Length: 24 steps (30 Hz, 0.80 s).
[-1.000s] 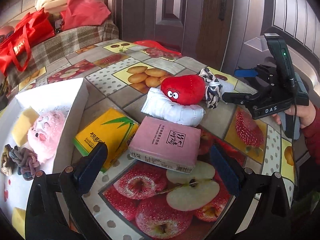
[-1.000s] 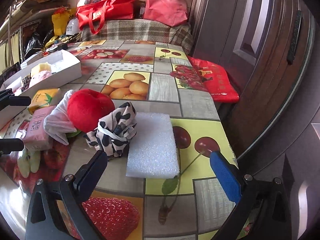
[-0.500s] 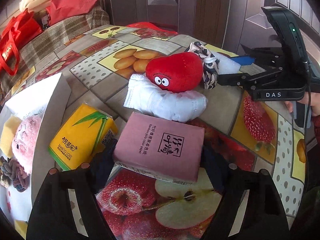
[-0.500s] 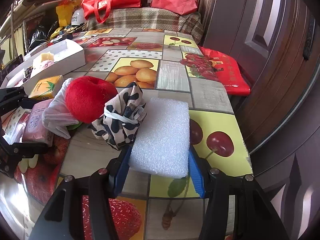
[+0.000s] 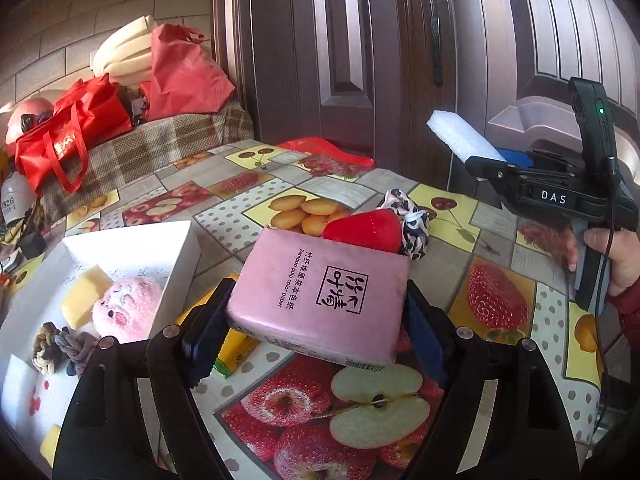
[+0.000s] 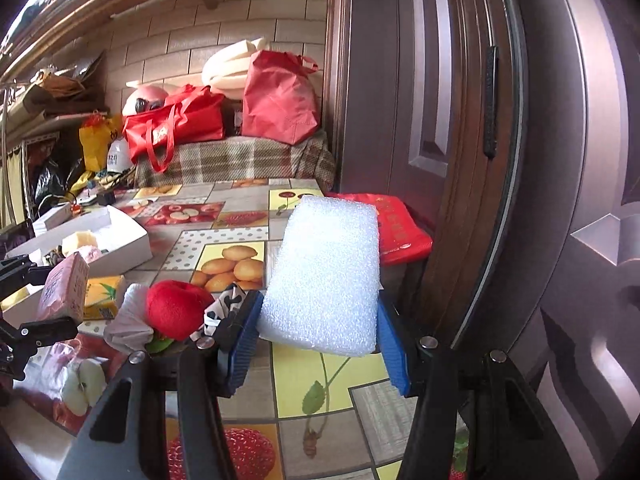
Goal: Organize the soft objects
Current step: 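Carry the pink tissue pack and white foam sheet into the white box and open both tools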
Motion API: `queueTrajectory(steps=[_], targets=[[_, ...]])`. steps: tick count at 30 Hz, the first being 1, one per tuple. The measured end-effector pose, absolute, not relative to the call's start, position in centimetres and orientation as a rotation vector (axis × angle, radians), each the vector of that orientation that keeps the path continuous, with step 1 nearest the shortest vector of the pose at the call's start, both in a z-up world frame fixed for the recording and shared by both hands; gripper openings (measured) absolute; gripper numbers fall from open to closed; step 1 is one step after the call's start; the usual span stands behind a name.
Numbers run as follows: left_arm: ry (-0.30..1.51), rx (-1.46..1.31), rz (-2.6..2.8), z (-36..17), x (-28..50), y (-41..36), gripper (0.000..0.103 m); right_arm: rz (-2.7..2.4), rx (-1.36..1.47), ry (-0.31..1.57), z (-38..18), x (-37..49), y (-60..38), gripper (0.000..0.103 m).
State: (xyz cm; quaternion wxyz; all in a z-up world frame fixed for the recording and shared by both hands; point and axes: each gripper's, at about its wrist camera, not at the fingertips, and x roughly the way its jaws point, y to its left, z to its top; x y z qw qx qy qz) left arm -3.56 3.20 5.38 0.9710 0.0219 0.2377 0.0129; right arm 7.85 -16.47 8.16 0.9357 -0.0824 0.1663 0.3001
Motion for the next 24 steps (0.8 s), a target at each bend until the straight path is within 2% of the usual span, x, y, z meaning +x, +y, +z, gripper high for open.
queueTrajectory(steps=[7,24], targets=[[0.386,0.042,0.089,6.2,-6.1,3.8,0.081,0.634,-0.107,0.234,8.8,5.0,-15.9,0.055],[0.359,0.008,0.189,6.0,-12.5,7.9,0.081,0.836,-0.128,0.205,8.6,-0.6,-9.6,0.055]])
